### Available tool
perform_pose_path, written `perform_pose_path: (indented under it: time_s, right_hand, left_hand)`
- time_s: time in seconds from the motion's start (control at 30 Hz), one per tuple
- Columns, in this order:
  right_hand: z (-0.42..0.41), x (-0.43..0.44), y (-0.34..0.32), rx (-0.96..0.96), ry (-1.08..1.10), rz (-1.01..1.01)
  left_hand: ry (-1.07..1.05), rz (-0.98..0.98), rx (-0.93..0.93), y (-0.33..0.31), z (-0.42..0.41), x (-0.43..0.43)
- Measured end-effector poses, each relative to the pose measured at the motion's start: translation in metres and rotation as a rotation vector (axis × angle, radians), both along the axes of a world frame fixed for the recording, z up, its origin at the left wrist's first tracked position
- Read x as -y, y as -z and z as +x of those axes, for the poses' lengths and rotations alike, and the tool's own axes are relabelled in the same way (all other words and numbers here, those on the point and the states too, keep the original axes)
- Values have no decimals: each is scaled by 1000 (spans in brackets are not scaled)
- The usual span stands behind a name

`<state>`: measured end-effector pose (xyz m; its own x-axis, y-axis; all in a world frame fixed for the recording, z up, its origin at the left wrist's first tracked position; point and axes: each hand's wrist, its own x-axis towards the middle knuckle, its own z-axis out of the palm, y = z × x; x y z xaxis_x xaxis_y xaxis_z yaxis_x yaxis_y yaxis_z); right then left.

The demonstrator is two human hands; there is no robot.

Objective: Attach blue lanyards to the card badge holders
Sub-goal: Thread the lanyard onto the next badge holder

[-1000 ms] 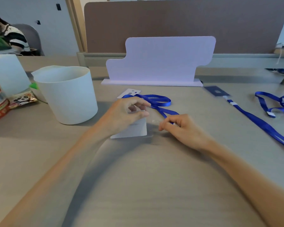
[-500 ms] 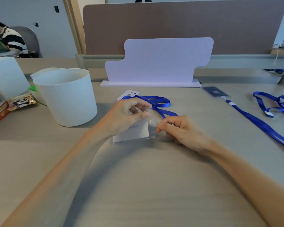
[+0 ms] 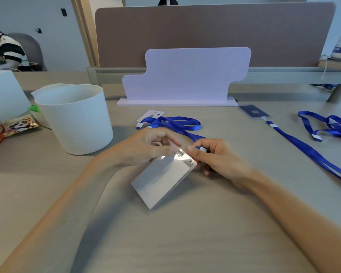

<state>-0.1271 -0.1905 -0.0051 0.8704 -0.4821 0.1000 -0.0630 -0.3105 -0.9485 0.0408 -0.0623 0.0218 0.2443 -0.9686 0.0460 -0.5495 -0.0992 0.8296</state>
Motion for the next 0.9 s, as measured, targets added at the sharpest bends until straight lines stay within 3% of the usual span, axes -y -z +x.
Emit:
perform_pose_path:
  time_s: [0.17, 0.53, 0.77, 0.9]
  right_hand:
    - [1, 4, 2, 16, -6, 97]
    - [-1, -2, -8, -47, -30, 4]
    - [-5, -1, -16, -53, -66, 185]
    - [-7, -1, -15, -115, -92, 179]
  left_hand:
    - [29, 37, -39, -5, -1, -4]
    - [80, 92, -48, -3, -7, -4]
    - [74, 175, -75, -5, -7, -5]
    - [73, 214, -82, -6, -10, -7]
